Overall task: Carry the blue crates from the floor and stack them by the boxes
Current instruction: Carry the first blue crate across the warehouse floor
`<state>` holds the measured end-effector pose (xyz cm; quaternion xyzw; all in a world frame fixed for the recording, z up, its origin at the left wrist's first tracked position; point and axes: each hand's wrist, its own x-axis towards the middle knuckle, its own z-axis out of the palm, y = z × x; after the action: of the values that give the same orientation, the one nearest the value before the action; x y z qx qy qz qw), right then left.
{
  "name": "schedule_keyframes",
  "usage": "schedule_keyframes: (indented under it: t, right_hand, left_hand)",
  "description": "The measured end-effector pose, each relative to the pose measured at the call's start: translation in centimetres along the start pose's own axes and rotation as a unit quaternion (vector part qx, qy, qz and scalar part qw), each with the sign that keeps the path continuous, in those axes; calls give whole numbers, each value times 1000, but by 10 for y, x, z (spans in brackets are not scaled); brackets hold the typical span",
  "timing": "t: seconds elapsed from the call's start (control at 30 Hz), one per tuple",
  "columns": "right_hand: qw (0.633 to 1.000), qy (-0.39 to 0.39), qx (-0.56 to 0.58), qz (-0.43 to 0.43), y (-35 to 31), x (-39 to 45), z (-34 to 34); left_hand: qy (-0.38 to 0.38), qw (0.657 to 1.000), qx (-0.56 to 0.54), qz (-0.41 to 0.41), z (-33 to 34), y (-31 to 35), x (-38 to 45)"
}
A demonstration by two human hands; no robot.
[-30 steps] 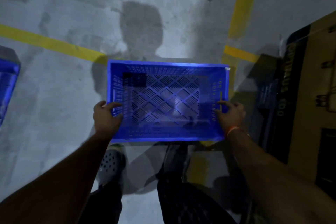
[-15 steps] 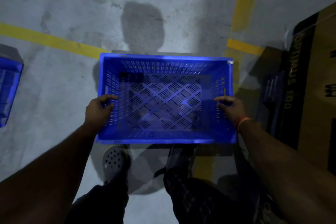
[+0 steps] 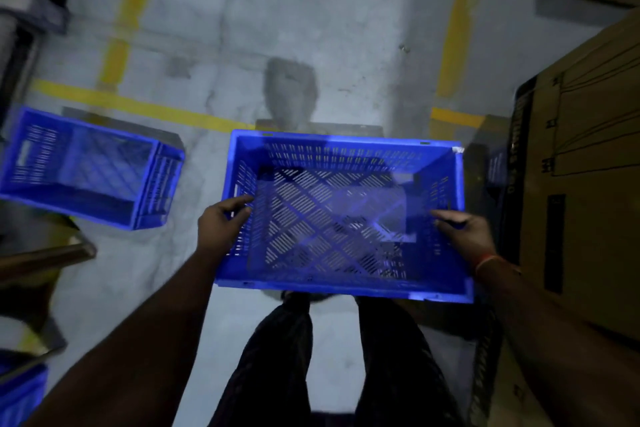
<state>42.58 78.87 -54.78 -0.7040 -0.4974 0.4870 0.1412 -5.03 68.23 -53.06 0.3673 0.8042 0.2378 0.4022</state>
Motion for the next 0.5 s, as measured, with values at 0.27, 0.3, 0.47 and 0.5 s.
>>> schedule_keyframes:
  t: [0.27, 0.3, 0.47, 0.5]
  right_hand:
    - [994, 109, 15, 15, -52, -162, -3]
    - [992, 121, 13, 18, -52, -181, -1]
    - [981, 181, 38, 49, -40, -270, 14]
    - [979, 194, 39, 48, -37, -288, 20]
  left_hand:
    - [-31, 996, 24, 74, -95, 26, -62]
    - [-35, 996, 31, 83, -104, 26, -68]
    - [-46, 989, 47, 129, -131, 36, -103]
    - [-50, 987, 50, 142, -134, 34, -111]
